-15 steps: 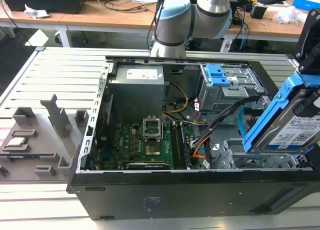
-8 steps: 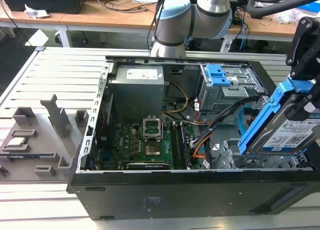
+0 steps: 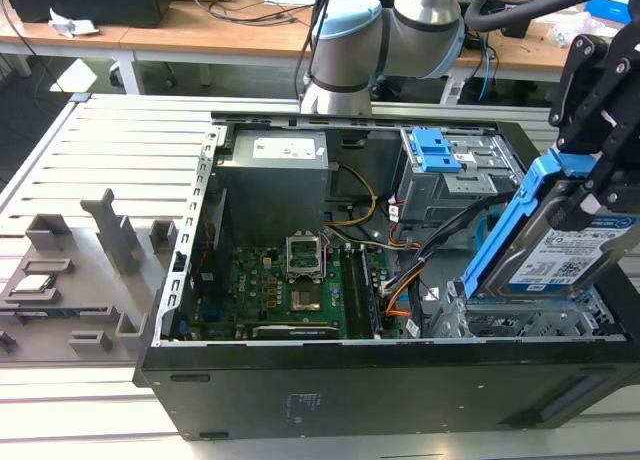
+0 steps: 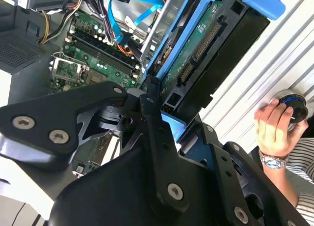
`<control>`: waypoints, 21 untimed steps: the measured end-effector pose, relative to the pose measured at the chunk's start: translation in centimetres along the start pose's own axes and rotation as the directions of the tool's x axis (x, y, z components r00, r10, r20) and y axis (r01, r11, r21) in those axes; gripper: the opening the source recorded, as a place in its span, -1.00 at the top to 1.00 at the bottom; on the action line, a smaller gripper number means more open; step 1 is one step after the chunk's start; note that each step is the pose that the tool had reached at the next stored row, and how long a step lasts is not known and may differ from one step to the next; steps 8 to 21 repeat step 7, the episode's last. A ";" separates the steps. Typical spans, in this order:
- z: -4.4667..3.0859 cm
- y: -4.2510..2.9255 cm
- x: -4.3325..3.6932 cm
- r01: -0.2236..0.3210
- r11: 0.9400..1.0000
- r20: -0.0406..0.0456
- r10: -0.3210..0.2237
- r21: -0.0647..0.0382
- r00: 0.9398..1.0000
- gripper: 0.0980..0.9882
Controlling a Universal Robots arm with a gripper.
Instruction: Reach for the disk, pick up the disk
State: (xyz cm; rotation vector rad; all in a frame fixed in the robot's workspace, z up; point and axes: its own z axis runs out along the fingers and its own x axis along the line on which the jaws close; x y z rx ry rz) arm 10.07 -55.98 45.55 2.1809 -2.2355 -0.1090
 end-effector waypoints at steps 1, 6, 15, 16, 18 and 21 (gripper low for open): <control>0.04 0.00 -0.12 0.000 1.000 0.000 0.000 0.000 1.000 0.39; 0.07 -0.01 -0.16 0.000 1.000 0.000 0.000 0.000 1.000 0.39; 0.07 -0.01 -0.16 0.000 1.000 0.000 0.000 0.000 1.000 0.39; 0.07 -0.01 -0.16 0.000 1.000 0.000 0.000 0.000 1.000 0.39; 0.07 -0.01 -0.16 0.000 1.000 0.000 0.000 0.000 1.000 0.39; 0.07 -0.01 -0.16 0.000 1.000 0.000 0.000 0.000 1.000 0.39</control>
